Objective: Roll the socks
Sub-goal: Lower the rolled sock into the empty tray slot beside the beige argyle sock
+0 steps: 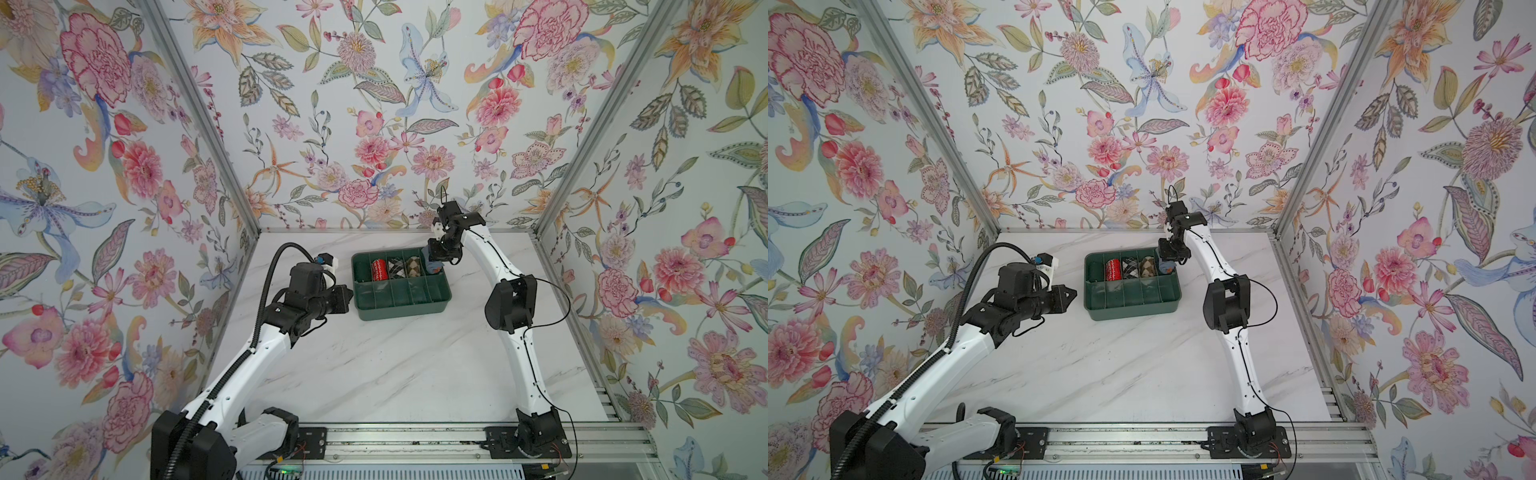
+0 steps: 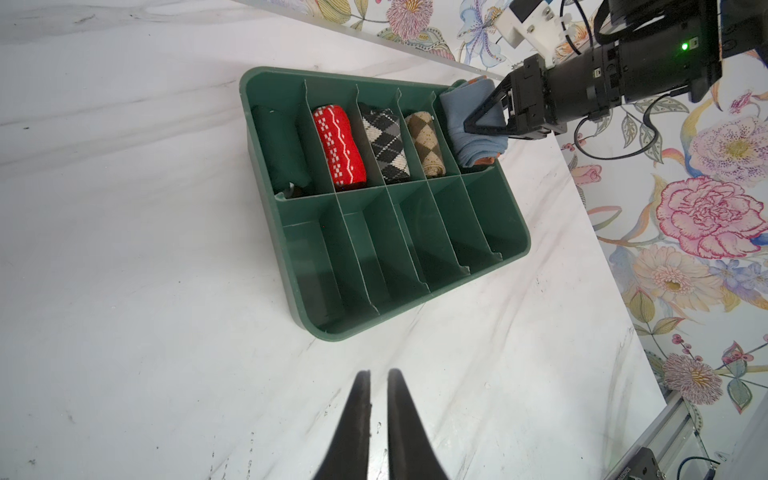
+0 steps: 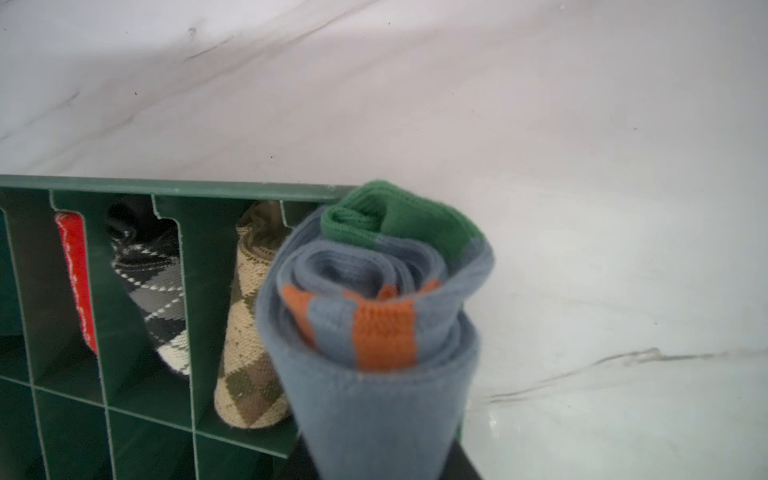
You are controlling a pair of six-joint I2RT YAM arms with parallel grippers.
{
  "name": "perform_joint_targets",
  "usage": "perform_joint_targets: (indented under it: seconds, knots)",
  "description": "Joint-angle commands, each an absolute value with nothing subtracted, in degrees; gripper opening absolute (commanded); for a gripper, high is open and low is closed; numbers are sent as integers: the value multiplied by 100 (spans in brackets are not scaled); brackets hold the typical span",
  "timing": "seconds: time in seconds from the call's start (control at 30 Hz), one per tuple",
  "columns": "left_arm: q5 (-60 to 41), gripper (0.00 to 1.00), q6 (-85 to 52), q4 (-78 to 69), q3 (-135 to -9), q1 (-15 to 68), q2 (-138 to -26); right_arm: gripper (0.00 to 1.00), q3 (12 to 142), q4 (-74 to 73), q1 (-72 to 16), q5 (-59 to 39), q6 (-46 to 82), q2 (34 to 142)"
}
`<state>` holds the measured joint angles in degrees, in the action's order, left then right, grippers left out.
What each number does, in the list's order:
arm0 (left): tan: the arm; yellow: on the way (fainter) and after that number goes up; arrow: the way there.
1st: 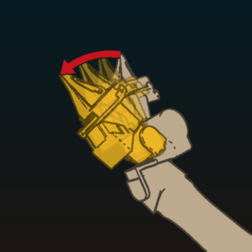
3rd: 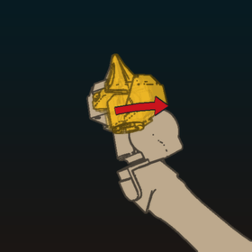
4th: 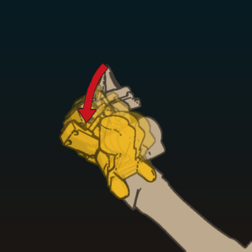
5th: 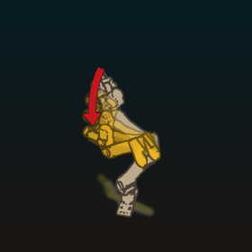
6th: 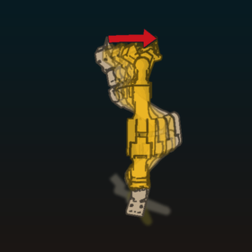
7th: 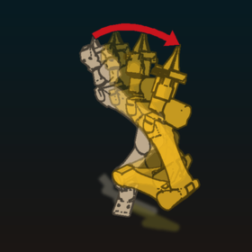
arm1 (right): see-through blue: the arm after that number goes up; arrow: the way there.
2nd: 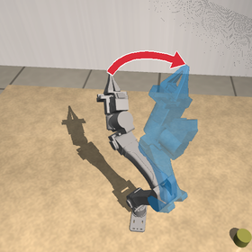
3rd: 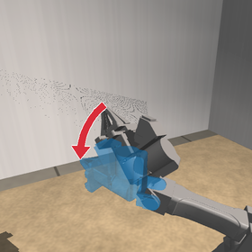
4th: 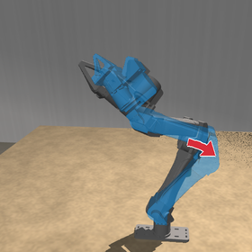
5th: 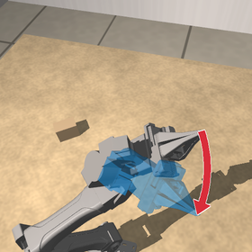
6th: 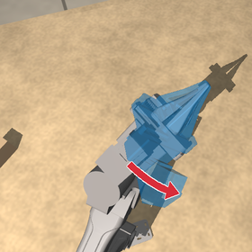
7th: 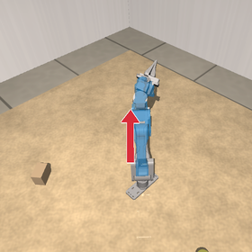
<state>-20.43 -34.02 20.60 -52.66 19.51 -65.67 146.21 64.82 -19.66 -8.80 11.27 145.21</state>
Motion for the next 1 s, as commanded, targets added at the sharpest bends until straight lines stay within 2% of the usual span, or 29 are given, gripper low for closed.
perform_joint_targets:
  seconds: [0.0, 0.27, 0.97]
  knots:
    - [-1939, 13, -3515, 1978, -5134, 1890, -6553, 0, 14713, 6592, -2025, -845, 1013, 14610]
    - [-1964, 13, -3611, 1871, -5054, 1883, -6581, 0, 14864, 6583, -2302, -686, 979, 14484]
    - [-1979, 12, -3638, 1881, -4962, 1872, -6565, 0, 14542, 6838, -2145, -165, 791, 14671]
